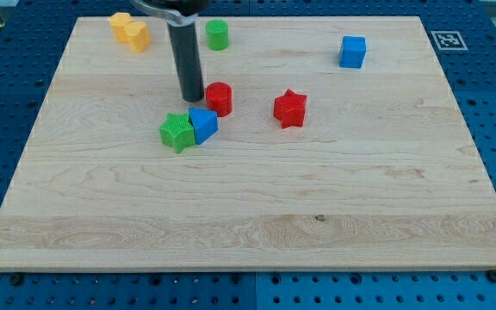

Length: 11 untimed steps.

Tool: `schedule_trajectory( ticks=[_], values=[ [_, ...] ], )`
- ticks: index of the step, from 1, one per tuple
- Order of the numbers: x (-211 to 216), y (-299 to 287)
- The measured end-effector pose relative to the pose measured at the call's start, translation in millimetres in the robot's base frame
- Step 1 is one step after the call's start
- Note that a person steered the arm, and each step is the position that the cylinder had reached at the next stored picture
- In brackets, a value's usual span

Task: Move the green star to the bottom left

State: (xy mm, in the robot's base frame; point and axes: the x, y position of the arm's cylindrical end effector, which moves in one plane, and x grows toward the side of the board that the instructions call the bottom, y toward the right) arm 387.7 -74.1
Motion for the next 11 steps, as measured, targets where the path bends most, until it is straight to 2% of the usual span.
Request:
schedule_trajectory(
  ticks=[2, 3, 6, 8, 10, 11],
  values=[
    [15, 87],
    [15, 98],
    [34, 84],
    [34, 20],
    [27, -2],
    [24, -42]
  ],
)
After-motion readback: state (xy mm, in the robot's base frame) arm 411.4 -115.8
